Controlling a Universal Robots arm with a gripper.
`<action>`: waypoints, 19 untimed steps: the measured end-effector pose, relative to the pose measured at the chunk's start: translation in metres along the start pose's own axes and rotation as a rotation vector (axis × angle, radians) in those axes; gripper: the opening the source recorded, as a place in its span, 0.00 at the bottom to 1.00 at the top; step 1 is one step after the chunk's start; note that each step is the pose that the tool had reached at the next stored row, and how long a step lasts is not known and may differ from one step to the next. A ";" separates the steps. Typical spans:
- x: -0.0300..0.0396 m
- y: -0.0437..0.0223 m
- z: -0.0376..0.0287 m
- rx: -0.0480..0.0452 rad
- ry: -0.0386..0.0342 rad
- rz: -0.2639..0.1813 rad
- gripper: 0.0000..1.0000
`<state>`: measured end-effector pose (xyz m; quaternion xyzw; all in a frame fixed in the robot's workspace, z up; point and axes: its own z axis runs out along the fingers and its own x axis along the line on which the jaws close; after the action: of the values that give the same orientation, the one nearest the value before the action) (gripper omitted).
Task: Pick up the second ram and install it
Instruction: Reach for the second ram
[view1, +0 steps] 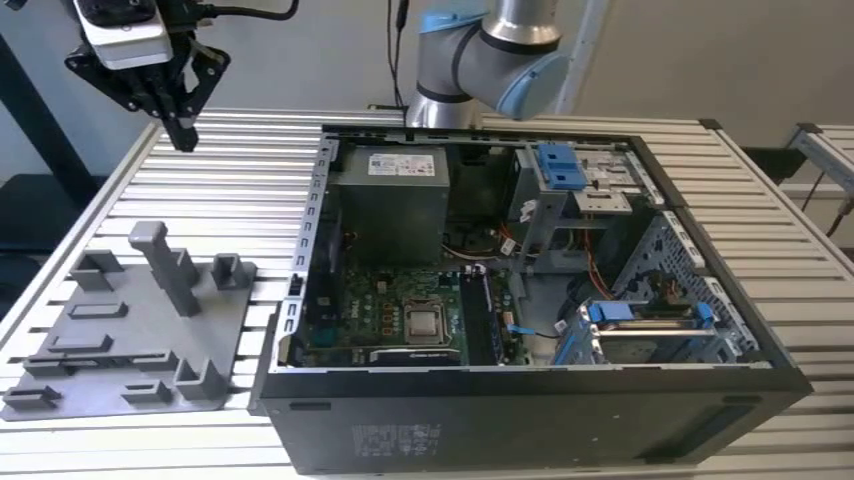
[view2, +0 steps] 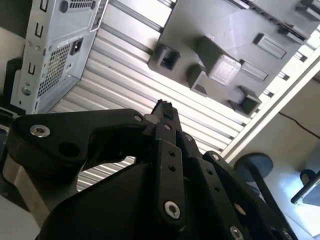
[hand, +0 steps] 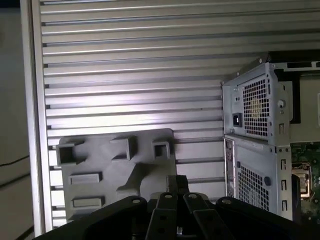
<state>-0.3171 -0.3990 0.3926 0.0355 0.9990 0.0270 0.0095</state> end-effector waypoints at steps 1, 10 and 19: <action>0.0041 -0.0003 -0.0001 0.0000 -0.0001 0.000 0.11; 0.0425 -0.0030 -0.0006 -0.0004 -0.0001 0.000 0.11; 0.0833 -0.0059 -0.0013 -0.0013 0.0000 0.000 0.11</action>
<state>-0.4006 -0.3990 0.3921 0.0354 0.9989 0.0277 0.0095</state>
